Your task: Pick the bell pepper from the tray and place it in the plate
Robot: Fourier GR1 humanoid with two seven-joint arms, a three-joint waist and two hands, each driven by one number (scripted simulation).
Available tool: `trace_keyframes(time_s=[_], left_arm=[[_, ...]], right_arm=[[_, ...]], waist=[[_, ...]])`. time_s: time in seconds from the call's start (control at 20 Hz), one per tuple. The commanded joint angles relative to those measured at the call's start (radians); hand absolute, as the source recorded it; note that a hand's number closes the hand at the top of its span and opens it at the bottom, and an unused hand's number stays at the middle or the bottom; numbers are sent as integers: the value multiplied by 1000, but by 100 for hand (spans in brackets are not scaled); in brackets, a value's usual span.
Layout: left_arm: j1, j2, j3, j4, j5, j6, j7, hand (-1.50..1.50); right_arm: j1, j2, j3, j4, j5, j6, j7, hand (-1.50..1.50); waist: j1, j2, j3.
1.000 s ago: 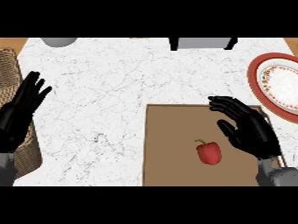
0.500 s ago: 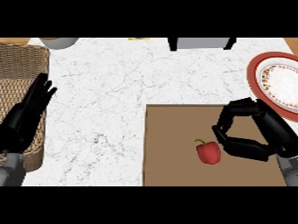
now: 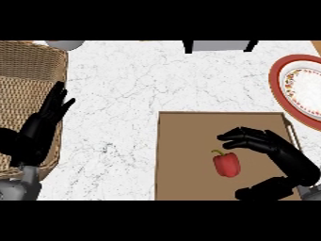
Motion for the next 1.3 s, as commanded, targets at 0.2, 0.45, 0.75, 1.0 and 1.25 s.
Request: trace_keyframes(time_s=[0.2,0.45,0.75,1.0,1.25], left_arm=[[82,-56,-21,80,-58,82,109,0],[81,-69,-11,88,-77,75,126,0],[88,-91,-14,71,-101,64,142,0],[83,-121,-3,105,-131,68,114,0],[85,-136,-9,49,-156,69,180,0]], right_arm=[[-48,-166,11,2,301,-80,-24,-150],[-123,-201,68,-72,402,-11,162,-150],[-125,-213,188,-84,513,112,320,-150],[-163,-143,230,-67,547,166,418,-150],[-168,-119,237,-20,572,180,430,-150]], waist=[[-1,10,-39],[7,10,-43],[18,13,-42],[18,16,-41],[21,13,-39]])
